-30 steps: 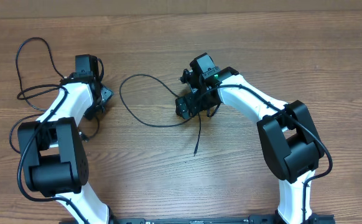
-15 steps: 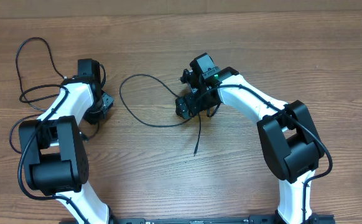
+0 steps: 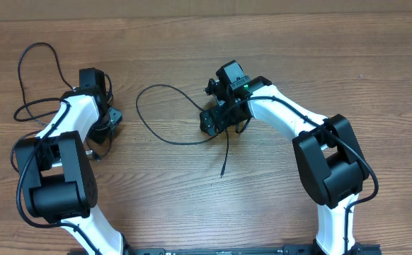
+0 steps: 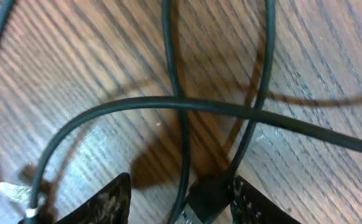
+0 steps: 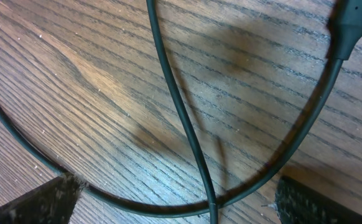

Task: Untangle cables

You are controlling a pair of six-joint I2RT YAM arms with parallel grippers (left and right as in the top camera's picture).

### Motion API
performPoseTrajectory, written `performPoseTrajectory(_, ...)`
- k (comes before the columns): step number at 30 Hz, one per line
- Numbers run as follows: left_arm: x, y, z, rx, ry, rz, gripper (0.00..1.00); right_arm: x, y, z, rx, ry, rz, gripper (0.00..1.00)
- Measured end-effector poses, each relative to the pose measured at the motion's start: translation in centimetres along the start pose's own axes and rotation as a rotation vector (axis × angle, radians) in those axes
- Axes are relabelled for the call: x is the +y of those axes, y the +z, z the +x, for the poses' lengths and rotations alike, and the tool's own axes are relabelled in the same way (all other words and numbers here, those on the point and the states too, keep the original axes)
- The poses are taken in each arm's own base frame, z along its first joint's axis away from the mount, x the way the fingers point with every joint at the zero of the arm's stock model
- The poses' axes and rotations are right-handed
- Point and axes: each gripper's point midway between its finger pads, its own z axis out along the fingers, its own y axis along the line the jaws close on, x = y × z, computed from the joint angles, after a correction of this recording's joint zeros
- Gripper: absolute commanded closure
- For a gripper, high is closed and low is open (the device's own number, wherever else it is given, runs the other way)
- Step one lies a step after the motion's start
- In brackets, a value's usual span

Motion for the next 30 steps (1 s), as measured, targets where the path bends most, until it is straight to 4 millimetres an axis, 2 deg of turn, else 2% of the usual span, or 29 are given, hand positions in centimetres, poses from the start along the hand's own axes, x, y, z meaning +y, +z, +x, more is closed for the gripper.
performPoseTrajectory(2, -0.2, 0.1, 0.0, 0.001, -0.003, 0.009, 0.61, 0.0, 0.0, 0.0, 0.0, 0.0, 0.001, 0.0)
performPoseTrajectory(6, -0.9, 0.3, -0.2, 0.0, -0.006, 0.029, 0.96, 0.0, 0.0, 0.0, 0.0, 0.001, 0.0, 0.0)
performPoseTrajectory(11, -1.0, 0.3, -0.3, 0.007, 0.02, 0.039, 0.96, 0.0, 0.0, 0.0, 0.0, 0.0, 0.0, 0.0)
performPoseTrajectory(17, -1.1, 0.1, -0.1, 0.048, 0.197, 0.031, 0.96, 0.0, 0.0, 0.0, 0.0, 0.0, 0.0, 0.0)
performPoseTrajectory(22, -0.6, -0.6, 1.2, 0.154, 0.329, 0.011, 0.96, 0.0, 0.0, 0.0, 0.0, 0.0, 0.0, 0.0)
performPoseTrajectory(27, -1.3, -1.2, 0.8, 0.153, 0.392, 0.035, 0.85, 0.0, 0.0, 0.0, 0.0, 0.0, 0.0, 0.0)
performPoseTrajectory(30, -1.2, -1.2, 0.9, 0.157, 0.465, 0.041, 0.73, 0.0, 0.0, 0.0, 0.0, 0.0, 0.0, 0.0)
